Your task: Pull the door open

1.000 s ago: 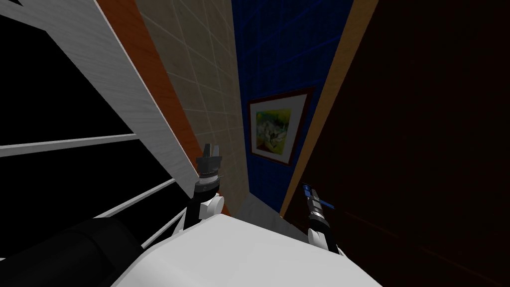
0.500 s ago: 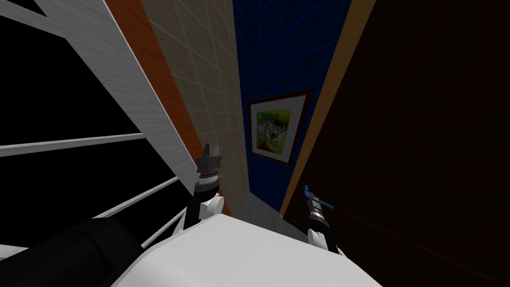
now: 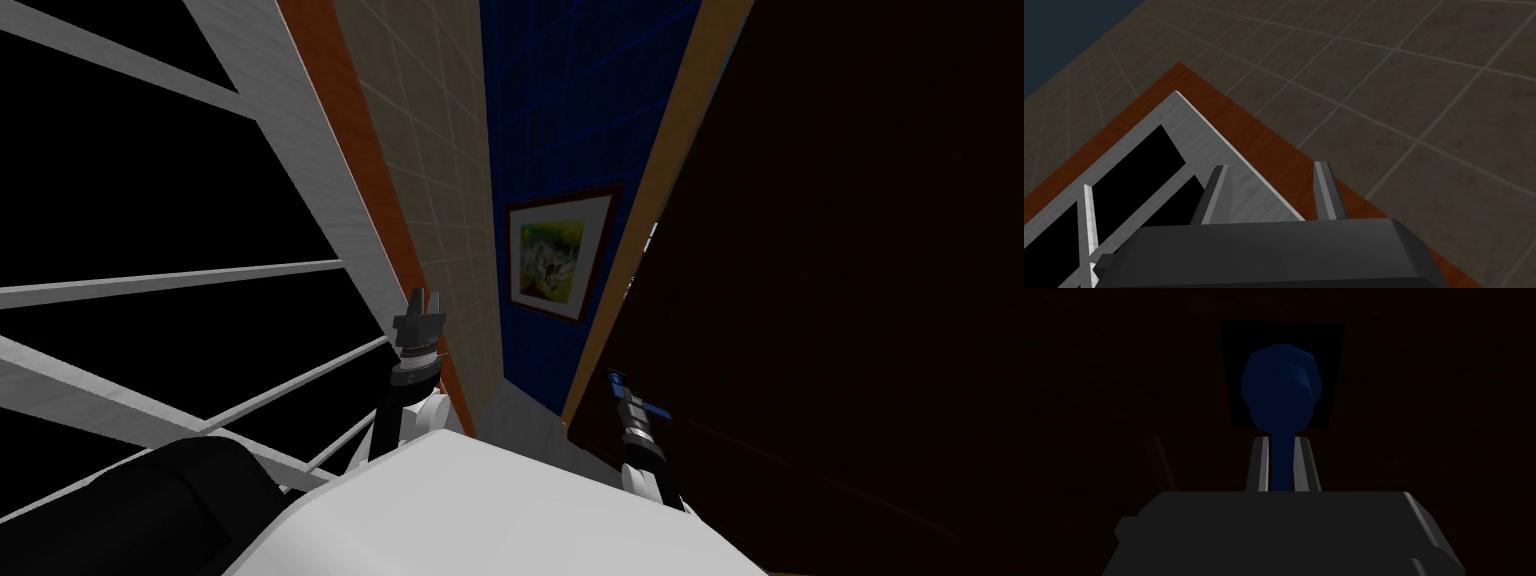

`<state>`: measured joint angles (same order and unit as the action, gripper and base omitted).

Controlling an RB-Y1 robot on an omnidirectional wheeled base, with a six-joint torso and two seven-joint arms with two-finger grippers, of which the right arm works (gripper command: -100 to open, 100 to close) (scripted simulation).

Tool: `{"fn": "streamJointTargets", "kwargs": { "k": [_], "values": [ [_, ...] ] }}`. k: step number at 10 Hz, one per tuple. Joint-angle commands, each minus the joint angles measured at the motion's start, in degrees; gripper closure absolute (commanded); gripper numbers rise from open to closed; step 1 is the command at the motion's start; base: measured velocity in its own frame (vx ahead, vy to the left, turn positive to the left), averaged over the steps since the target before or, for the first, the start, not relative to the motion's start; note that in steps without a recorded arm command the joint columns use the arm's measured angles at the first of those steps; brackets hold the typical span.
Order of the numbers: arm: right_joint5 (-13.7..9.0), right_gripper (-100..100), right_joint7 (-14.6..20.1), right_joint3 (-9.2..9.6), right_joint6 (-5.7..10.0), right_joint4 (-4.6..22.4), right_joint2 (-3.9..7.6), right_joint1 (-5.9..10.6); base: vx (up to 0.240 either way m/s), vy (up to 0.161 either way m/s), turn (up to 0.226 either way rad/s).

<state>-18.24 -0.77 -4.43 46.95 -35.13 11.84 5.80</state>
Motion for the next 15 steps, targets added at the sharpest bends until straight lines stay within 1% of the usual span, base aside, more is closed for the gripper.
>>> {"fn": "streamJointTargets", "kwargs": {
  "k": [1,3,4,5,6,7,8,11,12,13,15],
  "values": [
    [0.2,100,1.81,0.46,1.13,1.09,1.55,-0.29,-0.139,-0.02,0.106],
    [0.2,100,1.81,0.46,1.13,1.09,1.55,-0.29,-0.091,-0.015,0.034],
    [0.43,100,2.84,0.95,1.45,1.15,2.28,-0.68,-0.078,-0.009,0.091],
    [0.43,100,2.84,0.95,1.45,1.15,2.28,-0.68,-0.066,-0.013,0.053],
    [0.77,100,4.41,1.7,1.92,1.23,3.39,-1.27,-0.117,-0.012,0.205],
    [0.77,100,4.41,1.7,1.92,1.23,3.39,-1.27,-0.135,-0.032,0.094],
    [1.09,100,5.9,2.41,2.37,1.31,4.44,-1.83,-0.159,-0.039,0.184],
    [1.65,100,8.51,3.65,3.16,1.44,6.29,-2.82,-0.195,0.013,0.208],
    [1.52,100,7.61,3.35,2.55,0.49,5.7,-2.89,-0.087,0.017,0.027],
    [1.87,100,8.67,4.2,2.83,0.25,6.32,-3.74,-0.153,0.002,0.112],
    [2.27,100,9.85,5.13,3.58,0.06,7.13,-4.43,-0.216,-0.017,0.133]
  ]
}}
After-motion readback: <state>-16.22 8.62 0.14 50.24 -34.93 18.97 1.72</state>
